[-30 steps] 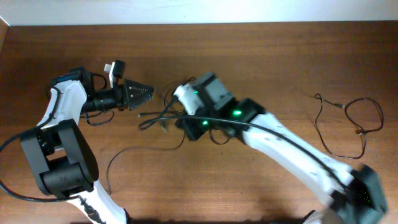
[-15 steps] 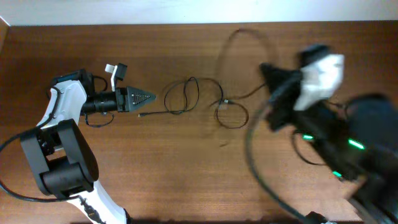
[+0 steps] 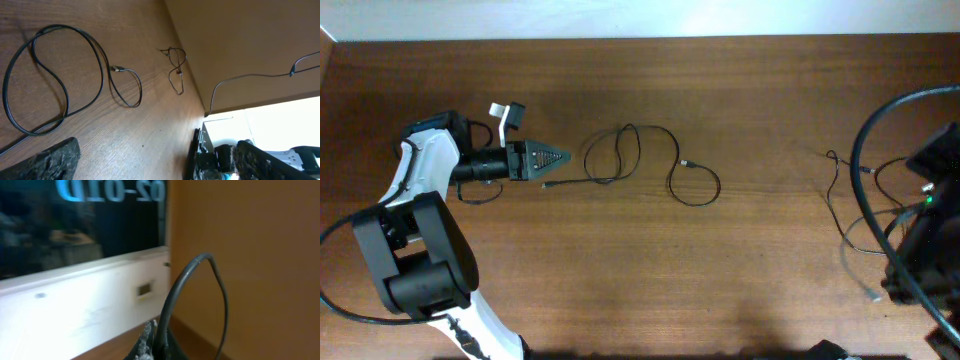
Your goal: Untangle cables
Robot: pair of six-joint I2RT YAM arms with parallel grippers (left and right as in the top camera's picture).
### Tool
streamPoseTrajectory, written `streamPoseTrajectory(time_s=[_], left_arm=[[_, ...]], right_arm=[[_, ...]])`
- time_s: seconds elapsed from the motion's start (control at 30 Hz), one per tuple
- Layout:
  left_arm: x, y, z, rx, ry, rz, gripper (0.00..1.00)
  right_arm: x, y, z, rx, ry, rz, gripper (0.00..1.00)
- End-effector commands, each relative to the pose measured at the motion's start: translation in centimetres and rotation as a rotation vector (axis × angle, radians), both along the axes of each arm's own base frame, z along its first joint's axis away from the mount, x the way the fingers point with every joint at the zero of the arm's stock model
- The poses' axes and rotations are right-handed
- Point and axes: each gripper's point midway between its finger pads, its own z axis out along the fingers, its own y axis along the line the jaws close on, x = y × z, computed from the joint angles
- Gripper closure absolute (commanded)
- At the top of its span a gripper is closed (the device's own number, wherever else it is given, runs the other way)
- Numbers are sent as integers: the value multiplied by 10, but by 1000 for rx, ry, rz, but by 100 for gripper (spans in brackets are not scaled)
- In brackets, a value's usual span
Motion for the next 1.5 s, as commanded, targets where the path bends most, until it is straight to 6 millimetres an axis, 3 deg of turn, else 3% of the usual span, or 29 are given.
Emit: streamPoseTrajectory(time_s=[0.0, 0.1, 0.27, 0.33, 0.4, 0.53, 0.67, 0.7, 0.73, 0.8, 0.83, 0.87, 0.9, 0.97, 1.1, 1.13, 1.23, 1.3, 1.4, 1.47], left_arm=[[1, 3, 6, 12, -44, 1, 1], [1, 3, 6, 12, -44, 1, 1], [2, 3, 5, 13, -50, 1, 1], [2, 3, 5, 14, -51, 1, 1], [2, 3, 5, 14, -51, 1, 0], [2, 3, 5, 15, -54, 1, 1], [2, 3, 5, 15, -55, 1, 1], [2, 3, 5, 15, -55, 1, 1], [3, 3, 5, 15, -57, 1, 1], [3, 3, 5, 15, -58, 0, 1], [3, 3, 5, 15, -58, 0, 1], [3, 3, 5, 15, -58, 0, 1], [3, 3, 5, 16, -61, 0, 1], [3, 3, 5, 16, -61, 0, 1], [3, 3, 5, 17, -65, 0, 1], [3, 3, 5, 18, -65, 0, 1], [4, 3, 5, 19, -68, 0, 1], [4, 3, 5, 19, -68, 0, 1], [5, 4, 2, 33, -58, 3, 1], [9, 10, -12, 95, 34, 31, 1]], right_arm=[[6, -27, -6, -30, 44, -137, 96], [40, -43, -28, -71, 159, -135, 96], [113, -89, -110, -22, 431, -165, 96], [149, -91, -178, 130, 574, -30, 96], [170, -83, -243, 366, 667, 78, 96], [187, -38, -345, 728, 903, 328, 96], [167, -24, -407, 872, 1131, 315, 96], [164, -23, -415, 886, 1162, 306, 83], [162, -22, -425, 895, 1195, 303, 60], [170, -18, -420, 905, 1156, 341, 54], [178, -9, -411, 931, 1110, 404, 45], [184, -2, -400, 946, 1074, 452, 5], [189, 4, -383, 953, 1039, 495, 1], [187, 17, -373, 969, 1039, 538, 1], [184, 64, -374, 854, 1136, 717, 1], [184, 93, -375, 813, 1165, 778, 1], [184, 131, -382, 769, 1210, 851, 1], [183, 166, -389, 733, 1241, 923, 1], [184, 229, -413, 705, 1278, 995, 3], [186, 266, -434, 701, 1288, 1031, 8]])
